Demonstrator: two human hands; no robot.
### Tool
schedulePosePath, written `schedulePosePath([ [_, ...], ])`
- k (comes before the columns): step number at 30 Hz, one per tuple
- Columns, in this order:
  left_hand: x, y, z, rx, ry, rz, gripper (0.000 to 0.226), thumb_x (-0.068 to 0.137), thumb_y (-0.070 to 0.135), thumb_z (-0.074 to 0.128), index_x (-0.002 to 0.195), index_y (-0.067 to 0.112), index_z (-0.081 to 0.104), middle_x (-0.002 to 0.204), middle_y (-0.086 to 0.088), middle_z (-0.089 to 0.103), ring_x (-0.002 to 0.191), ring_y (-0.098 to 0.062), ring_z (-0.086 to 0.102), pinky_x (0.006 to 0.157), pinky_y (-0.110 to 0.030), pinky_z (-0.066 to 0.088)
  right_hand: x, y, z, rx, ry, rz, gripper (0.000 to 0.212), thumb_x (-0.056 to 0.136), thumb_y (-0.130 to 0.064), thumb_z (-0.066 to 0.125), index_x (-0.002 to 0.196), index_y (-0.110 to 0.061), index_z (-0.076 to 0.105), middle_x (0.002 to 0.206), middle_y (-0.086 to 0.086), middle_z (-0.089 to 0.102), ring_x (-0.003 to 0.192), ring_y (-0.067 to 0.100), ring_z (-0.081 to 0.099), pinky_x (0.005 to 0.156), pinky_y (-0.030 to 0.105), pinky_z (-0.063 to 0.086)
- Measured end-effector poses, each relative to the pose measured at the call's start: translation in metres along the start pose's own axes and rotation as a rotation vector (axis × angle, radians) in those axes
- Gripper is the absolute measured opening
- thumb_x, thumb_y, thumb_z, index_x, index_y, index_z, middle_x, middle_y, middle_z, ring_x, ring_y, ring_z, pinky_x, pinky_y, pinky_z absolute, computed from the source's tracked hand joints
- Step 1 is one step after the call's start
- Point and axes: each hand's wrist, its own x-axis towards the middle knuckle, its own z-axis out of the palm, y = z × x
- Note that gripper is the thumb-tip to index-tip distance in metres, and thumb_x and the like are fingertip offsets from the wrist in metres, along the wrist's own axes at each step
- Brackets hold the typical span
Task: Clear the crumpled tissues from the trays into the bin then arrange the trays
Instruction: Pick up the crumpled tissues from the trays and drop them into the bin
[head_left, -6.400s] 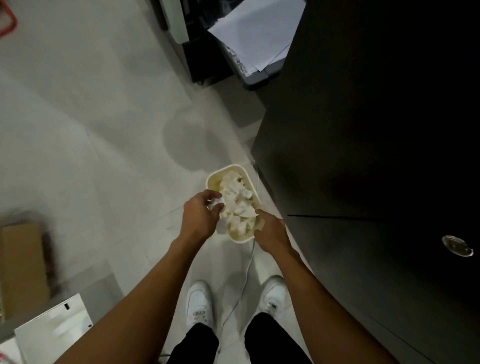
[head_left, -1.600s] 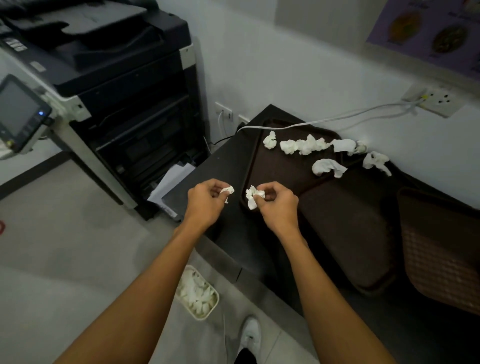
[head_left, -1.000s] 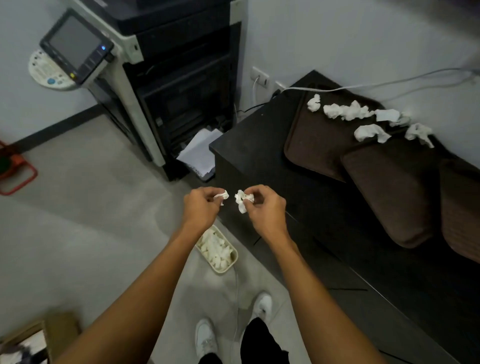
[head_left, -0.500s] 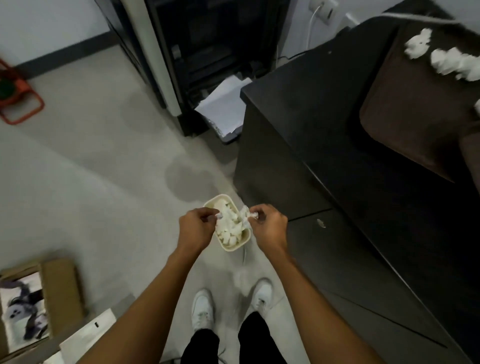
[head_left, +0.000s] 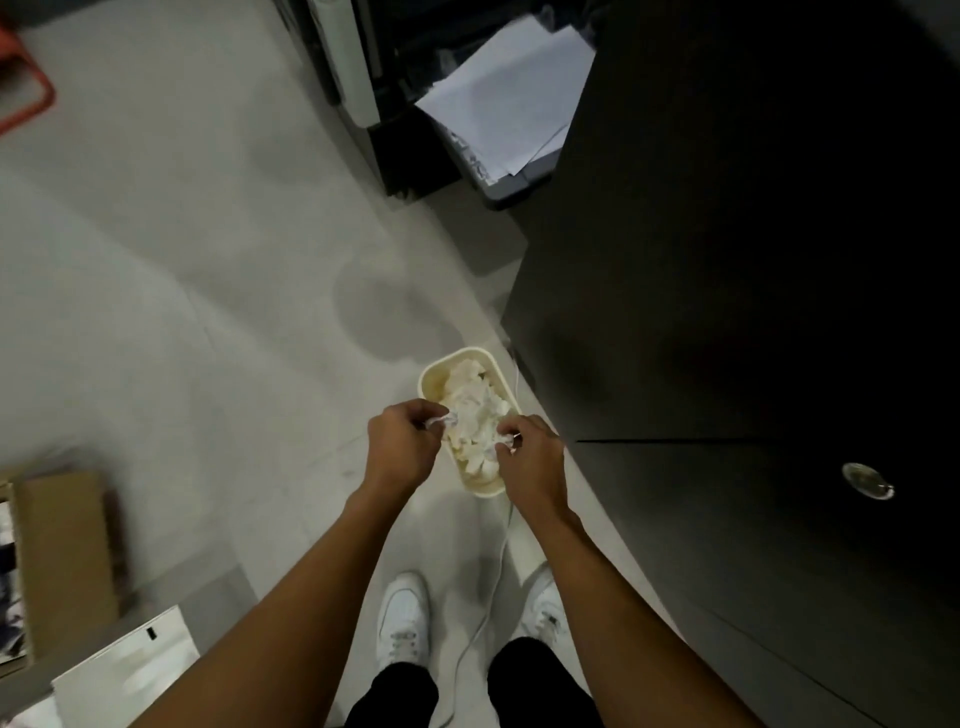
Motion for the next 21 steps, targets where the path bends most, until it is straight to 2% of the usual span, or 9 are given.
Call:
schedulePosePath([
  [3,0.011,-0.014,0.008,0.017,0.0,-0.005,0.015,0.091,0.012,0.071,0.101,0.018,0.081,0.087,0.002,0.076,0.073,-0.013,0.07,0.058,-0.003,0.046,0.007,0.018,0.017,-0.051,-0.273,0.152,0.05,0.096,-0.022,0.069,0.144,-0.021,0.053,0.143,0.006,0.052,0.121,0.024,0.055,0.097,0.027,0.05],
  [4,0.014,-0.018,0.011,0.027,-0.003,0.0,0.015,0.091,0.013,0.07,0.101,0.018,0.081,0.086,0.003,0.076,0.072,-0.012,0.07,0.058,-0.003,0.045,0.009,0.023,0.018,-0.086,-0.319,0.178,0.055,0.098,-0.024,0.067,0.149,-0.023,0.047,0.147,0.007,0.047,0.125,0.026,0.052,0.099,0.029,0.047],
  [6,0.019,-0.023,0.017,0.034,-0.009,0.002,0.015,0.091,0.014,0.071,0.101,0.018,0.081,0.086,0.003,0.075,0.069,-0.007,0.068,0.059,-0.002,0.043,0.013,0.035,0.016,-0.16,-0.295,0.176,0.052,0.098,-0.021,0.063,0.148,-0.024,0.049,0.146,0.011,0.048,0.128,0.031,0.053,0.103,0.033,0.048],
  [9,0.023,-0.024,0.029,0.046,-0.025,0.017,0.014,0.091,0.018,0.073,0.102,0.016,0.081,0.088,0.0,0.076,0.067,-0.002,0.066,0.059,0.0,0.042,0.013,0.045,0.005,-0.143,-0.205,0.173,0.041,0.096,-0.013,0.06,0.136,-0.021,0.06,0.135,0.008,0.06,0.118,0.028,0.061,0.098,0.031,0.052],
  [11,0.023,-0.023,0.04,0.069,-0.06,0.015,0.017,0.092,0.018,0.072,0.107,0.015,0.08,0.09,-0.002,0.076,0.067,-0.002,0.065,0.065,-0.001,0.045,0.011,0.051,-0.004,-0.109,-0.173,0.187,0.037,0.096,-0.011,0.061,0.131,-0.019,0.063,0.13,0.004,0.064,0.114,0.025,0.063,0.094,0.029,0.052],
  [13,0.022,-0.025,0.053,0.141,-0.175,0.004,0.03,0.093,0.022,0.07,0.122,0.015,0.074,0.105,-0.004,0.076,0.084,-0.012,0.07,0.087,-0.015,0.052,0.008,0.055,-0.014,-0.072,-0.143,0.191,0.034,0.095,-0.011,0.064,0.128,-0.02,0.065,0.128,0.003,0.066,0.11,0.023,0.066,0.094,0.028,0.053],
  [15,0.015,-0.025,0.062,0.326,-0.359,-0.008,0.048,0.094,0.029,0.067,0.14,0.017,0.06,0.132,-0.009,0.066,0.114,-0.026,0.066,0.102,-0.03,0.048,0.005,0.057,-0.024,-0.046,-0.119,0.186,0.032,0.095,-0.011,0.066,0.126,-0.02,0.066,0.125,0.003,0.066,0.104,0.019,0.065,0.089,0.023,0.051],
  [17,0.004,-0.025,0.064,0.452,-0.429,-0.021,0.052,0.095,0.028,0.062,0.145,0.016,0.054,0.14,-0.013,0.06,0.123,-0.034,0.06,0.103,-0.035,0.046,0.0,0.055,-0.035,-0.033,-0.105,0.193,0.032,0.096,-0.01,0.065,0.127,-0.019,0.065,0.123,0.002,0.065,0.098,0.013,0.06,0.084,0.019,0.045],
  [21,-0.014,-0.018,0.049,0.419,-0.374,-0.047,0.047,0.093,0.024,0.061,0.138,0.012,0.059,0.135,-0.009,0.065,0.119,-0.029,0.063,0.099,-0.032,0.048,-0.015,0.039,-0.055,0.019,-0.082,0.195,0.033,0.096,-0.009,0.062,0.128,-0.018,0.065,0.123,0.001,0.065,0.102,0.011,0.057,0.086,0.021,0.045],
])
